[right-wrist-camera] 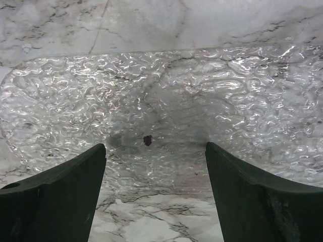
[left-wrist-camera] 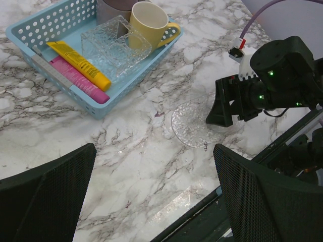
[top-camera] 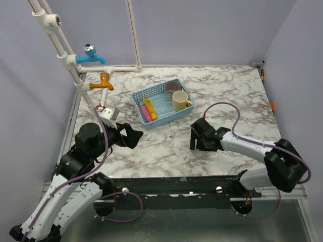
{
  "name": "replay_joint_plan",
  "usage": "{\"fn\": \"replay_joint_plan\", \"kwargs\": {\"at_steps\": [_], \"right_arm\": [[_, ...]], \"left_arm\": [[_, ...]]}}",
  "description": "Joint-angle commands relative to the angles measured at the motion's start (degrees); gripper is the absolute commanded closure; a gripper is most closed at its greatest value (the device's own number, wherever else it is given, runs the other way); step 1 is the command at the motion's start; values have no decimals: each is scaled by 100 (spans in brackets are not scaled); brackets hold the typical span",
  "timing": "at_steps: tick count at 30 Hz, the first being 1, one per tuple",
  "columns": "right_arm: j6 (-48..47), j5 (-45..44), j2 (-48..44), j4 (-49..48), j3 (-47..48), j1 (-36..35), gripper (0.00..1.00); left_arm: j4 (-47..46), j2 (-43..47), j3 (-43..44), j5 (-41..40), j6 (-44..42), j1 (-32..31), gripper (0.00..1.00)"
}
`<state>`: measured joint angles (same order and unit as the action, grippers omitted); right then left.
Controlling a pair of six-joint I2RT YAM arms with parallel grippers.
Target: Prepare toiletry sets of a toothbrush and toothpaste on the tray
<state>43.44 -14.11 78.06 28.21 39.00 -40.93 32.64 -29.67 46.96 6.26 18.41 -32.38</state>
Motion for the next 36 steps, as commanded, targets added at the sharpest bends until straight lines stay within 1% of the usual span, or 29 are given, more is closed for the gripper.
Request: {"fn": "replay_joint_plan", "kwargs": {"at_steps": [1,7,14,20,25,30,36], "right_arm": [[276,362,401,-386,-39,-296,18],[583,251,690,-483,127,-804,18],[1053,191,1078,-682,333,-1225,18],[1426,6,1381,-689,667,-1472,18],[1648,-252,1586,-510,972,-1551,18],[1518,-663,1504,-48,1437,-1559,18],[902,-1155,1404,356,2150,-1532,17]], "left_arm": [[-42,23,-64,78,17,-14,1],[-42,4,-51,68,13,-13,1],[-31,-2,-59,64,16,-9,1],[-31,14,-63,68,20,-8,1],[-31,32,-64,51,15,-14,1],[-21,31,-64,24,13,-15,1],[-13,-1,-63,-34,14,-13,1]]}}
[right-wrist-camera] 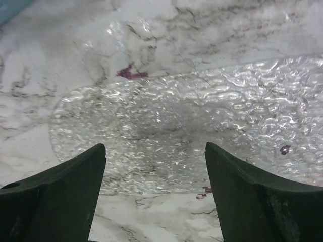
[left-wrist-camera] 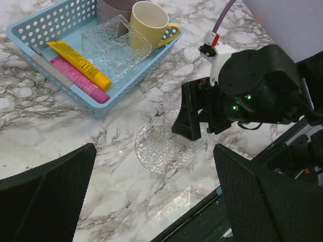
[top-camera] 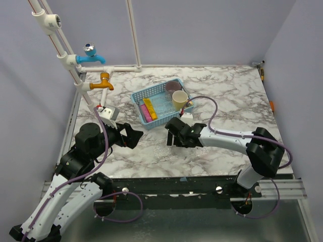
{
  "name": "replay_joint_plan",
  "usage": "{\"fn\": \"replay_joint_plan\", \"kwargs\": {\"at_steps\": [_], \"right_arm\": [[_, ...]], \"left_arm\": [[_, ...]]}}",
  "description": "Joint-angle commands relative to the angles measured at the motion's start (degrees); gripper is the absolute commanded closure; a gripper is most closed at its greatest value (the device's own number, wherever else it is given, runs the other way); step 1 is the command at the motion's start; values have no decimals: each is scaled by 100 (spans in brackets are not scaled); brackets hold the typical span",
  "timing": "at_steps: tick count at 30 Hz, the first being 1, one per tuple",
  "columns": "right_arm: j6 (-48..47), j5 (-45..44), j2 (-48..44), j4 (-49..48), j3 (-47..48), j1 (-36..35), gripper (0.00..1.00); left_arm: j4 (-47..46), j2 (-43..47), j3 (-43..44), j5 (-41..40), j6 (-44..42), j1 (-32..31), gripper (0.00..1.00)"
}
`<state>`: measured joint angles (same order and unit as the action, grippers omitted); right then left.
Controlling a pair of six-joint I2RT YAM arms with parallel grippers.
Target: Prepare toiletry sets of a toothbrush and toothpaste on the tray
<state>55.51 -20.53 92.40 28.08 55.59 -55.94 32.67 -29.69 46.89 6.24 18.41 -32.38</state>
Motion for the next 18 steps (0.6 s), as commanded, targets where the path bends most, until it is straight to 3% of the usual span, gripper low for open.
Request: {"fn": "replay_joint_plan", "kwargs": {"at_steps": [1,7,18], "right_arm": [[-419,-581,-32,420,619,-15,17],[-1102,-797,-10,626,1287,307,18],[-2415,-372,6,415,2331,1627,23]], "left_arm": [[-10,-9,-55,-50,13,-13,1],[12,-34,-49,-231,39,-13,1],[105,-239,-9,-516,154,-13,1]]}}
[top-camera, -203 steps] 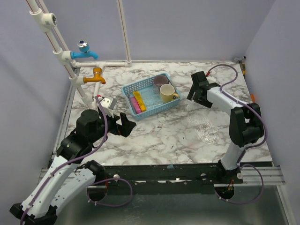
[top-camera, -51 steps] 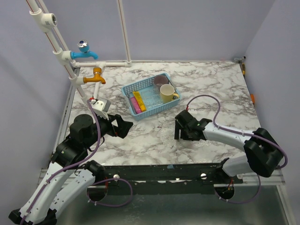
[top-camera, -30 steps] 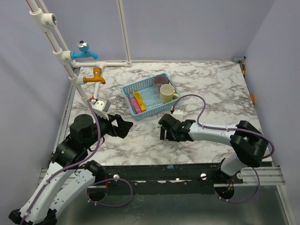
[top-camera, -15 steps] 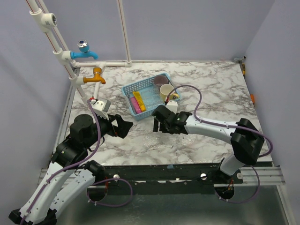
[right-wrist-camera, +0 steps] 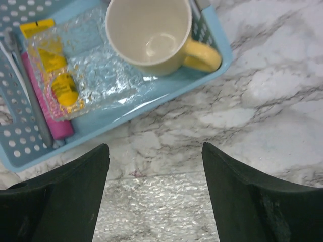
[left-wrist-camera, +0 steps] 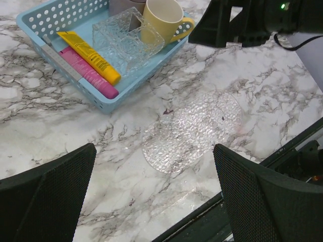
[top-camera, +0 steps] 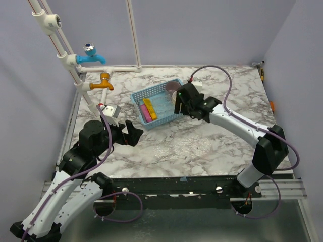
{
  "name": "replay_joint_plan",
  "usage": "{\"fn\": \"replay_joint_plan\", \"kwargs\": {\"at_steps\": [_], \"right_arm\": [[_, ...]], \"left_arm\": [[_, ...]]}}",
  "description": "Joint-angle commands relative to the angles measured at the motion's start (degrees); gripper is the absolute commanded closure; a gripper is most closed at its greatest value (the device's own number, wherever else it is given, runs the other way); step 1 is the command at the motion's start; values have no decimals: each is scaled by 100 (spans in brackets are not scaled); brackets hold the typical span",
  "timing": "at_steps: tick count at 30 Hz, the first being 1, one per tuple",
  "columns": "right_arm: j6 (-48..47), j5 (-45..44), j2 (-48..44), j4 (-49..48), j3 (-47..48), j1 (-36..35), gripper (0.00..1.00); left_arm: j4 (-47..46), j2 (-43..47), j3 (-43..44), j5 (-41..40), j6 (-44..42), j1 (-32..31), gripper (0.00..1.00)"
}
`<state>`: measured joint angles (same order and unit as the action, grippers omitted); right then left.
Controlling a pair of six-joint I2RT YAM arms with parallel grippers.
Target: Prepare toiletry sets of a toothbrush and toothpaste on the tray
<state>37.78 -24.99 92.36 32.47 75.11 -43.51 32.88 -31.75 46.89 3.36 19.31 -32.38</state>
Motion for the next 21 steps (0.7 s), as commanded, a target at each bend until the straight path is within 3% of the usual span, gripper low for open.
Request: {"fn": "replay_joint_plan", "kwargs": {"at_steps": [1,10,16,21], "right_arm": [[-708,131,57,-26,466,527,24],[-1107,1136,735,-393,1091,1518,32],[-1097,1340,1446,-465,1696,1803,41],[-1156,1469,2037,-423,2207,1963,41]], "left_arm": [[78,-21,-19,-221,51,-9,1],[77,-10,-34,-292,-15,-7,1],[61,71,-74,-467,-46,-14,1],[44,14,-75,-442,-68,-8,1]]}}
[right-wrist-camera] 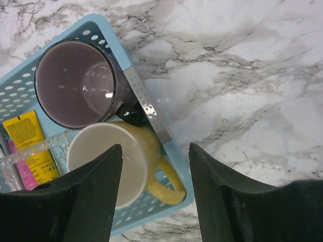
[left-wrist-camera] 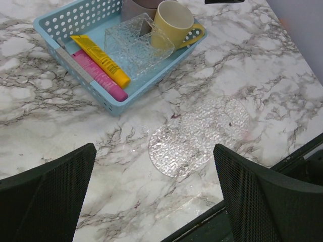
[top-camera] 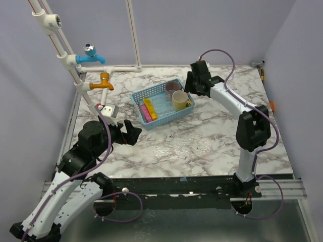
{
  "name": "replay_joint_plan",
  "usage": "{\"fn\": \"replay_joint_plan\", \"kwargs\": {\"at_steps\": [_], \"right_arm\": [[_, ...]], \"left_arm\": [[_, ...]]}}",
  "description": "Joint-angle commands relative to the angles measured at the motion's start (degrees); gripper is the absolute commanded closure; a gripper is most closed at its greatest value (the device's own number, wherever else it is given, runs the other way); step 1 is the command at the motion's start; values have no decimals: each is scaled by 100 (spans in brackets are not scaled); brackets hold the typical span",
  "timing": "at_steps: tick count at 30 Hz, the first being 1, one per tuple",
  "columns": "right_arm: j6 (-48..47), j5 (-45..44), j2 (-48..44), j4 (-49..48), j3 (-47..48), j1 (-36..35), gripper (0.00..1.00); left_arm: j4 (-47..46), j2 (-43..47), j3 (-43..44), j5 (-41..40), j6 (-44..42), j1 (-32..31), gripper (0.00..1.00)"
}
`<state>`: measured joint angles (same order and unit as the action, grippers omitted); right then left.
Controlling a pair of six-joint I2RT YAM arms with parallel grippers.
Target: Prepare toiletry sets of a toothbrush and toothpaste on the tray
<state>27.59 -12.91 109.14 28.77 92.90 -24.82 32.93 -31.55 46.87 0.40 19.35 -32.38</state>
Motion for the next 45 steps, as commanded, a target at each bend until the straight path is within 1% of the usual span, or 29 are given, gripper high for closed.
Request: {"fn": "replay_joint_plan", "kwargs": {"at_steps": [1,9,17,22,33,37,41,43,45], "right_arm": [[-141,290,476,-48,527,123,41],[-283,326,1135,161,1201,195,43],[-501,556,1507,366,1476,222,43],[-632,668,1644,509,1588,223,46],[-739,688,1610,577,1315,232,48],[-743,784,1603,568,1242,233,52],[-764,858,1567,557,1148,232,52],[-775,904,1559,550,1102,232,56],[-793,957,1554,550,1049,232,56]], "left_arm": [[46,-26,-72,-140,-68,-12,1],[54,-47,-64,-212,-107,-12,1],[51,-90,-56,-261,-120,-14,1],[55,-117,-55,-252,-125,-8,1],[55,-102,-55,-225,-117,-9,1],[51,-83,-56,-234,-115,-13,1],[57,-91,-51,-234,-116,-14,1],[65,-98,-54,-234,-116,-11,1],[70,-92,-55,-234,-116,-10,1]]}}
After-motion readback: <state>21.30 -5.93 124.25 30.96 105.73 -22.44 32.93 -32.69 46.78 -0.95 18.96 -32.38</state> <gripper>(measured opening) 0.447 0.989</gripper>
